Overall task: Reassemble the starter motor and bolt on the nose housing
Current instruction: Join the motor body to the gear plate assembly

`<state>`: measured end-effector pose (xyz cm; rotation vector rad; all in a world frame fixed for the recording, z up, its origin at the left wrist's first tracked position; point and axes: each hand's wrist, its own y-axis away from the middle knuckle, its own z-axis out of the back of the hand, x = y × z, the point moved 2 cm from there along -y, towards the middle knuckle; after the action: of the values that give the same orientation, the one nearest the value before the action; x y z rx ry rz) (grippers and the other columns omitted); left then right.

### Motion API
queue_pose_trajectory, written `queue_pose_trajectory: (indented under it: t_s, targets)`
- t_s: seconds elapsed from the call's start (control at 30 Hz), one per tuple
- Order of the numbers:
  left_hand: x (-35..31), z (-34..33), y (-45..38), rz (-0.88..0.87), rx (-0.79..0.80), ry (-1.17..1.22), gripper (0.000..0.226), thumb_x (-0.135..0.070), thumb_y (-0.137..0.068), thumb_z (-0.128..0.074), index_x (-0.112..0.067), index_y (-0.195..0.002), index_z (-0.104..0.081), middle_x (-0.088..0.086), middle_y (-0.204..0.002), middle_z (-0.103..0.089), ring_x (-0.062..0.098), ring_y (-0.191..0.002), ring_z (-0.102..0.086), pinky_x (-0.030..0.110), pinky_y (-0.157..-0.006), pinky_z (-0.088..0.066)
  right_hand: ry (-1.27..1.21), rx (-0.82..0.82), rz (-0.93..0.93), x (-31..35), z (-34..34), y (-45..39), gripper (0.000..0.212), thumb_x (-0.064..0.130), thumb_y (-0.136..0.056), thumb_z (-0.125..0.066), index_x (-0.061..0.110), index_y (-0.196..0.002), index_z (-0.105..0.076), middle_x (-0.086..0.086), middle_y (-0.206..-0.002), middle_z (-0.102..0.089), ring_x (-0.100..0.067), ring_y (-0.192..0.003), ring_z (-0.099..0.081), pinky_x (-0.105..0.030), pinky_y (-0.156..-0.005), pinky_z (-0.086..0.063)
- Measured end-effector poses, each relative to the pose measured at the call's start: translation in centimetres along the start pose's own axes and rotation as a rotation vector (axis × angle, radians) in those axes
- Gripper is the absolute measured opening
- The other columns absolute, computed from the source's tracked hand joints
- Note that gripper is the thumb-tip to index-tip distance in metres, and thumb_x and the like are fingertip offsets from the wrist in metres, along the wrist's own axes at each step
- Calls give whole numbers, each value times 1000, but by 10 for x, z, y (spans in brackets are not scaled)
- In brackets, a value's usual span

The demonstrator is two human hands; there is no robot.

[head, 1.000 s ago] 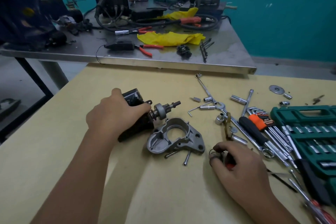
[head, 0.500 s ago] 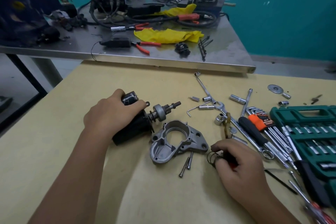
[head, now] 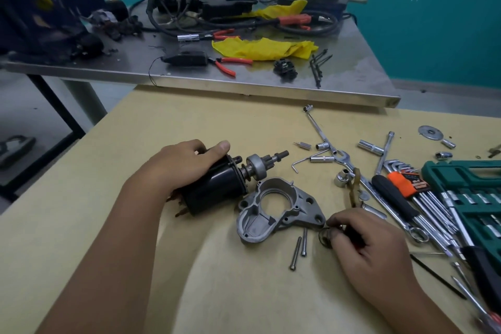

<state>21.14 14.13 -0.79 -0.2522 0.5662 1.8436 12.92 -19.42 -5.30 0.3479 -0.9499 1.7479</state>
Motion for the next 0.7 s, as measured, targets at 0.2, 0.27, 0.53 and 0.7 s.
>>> queue_pose_trajectory:
  t_s: [0.2,0.27,0.53,0.7]
  targets:
    - [8,13,18,-628,187,-61,99,-84,-51,-79,-70,-139,-38,-20,-159,-26,9,-146,-28,38,-112,-34,9,6,-2,0,0,-1,13,21,-76,-67,33,-81,-71,19,-74,-65,-6,-66,-62,-33,-55,-51]
    - [2,3,17,-710,200,-75,94,-68,-55,-84,-66,-139,-42,-24,-161,-26,9,-147,-26,38,-115,-33,0,-2,-9,-2,-1,-1,13,21,-77,-67,33,-82,-71,18,-73,-64,-7,-64,-61,-34,-55,-49]
    - [-7,-16,28,-600,-42,-54,64,-76,-65,-65,-65,-125,-43,-35,-124,-45,16,-108,-36,40,-93,-46,-96,-31,-28,-2,2,-2,18,25,-85,-56,27,-89,-73,18,-87,-68,-3,-81,-65,-22,-65,-47]
    - [-29,-29,48,-314,-279,-180,73,-92,-70,-35,-61,-135,-30,-23,-113,-50,23,-97,-37,36,-71,-42,-38,-31,-55,-7,-1,-2,17,17,-83,-61,29,-86,-73,18,-82,-67,-7,-77,-64,-33,-64,-50]
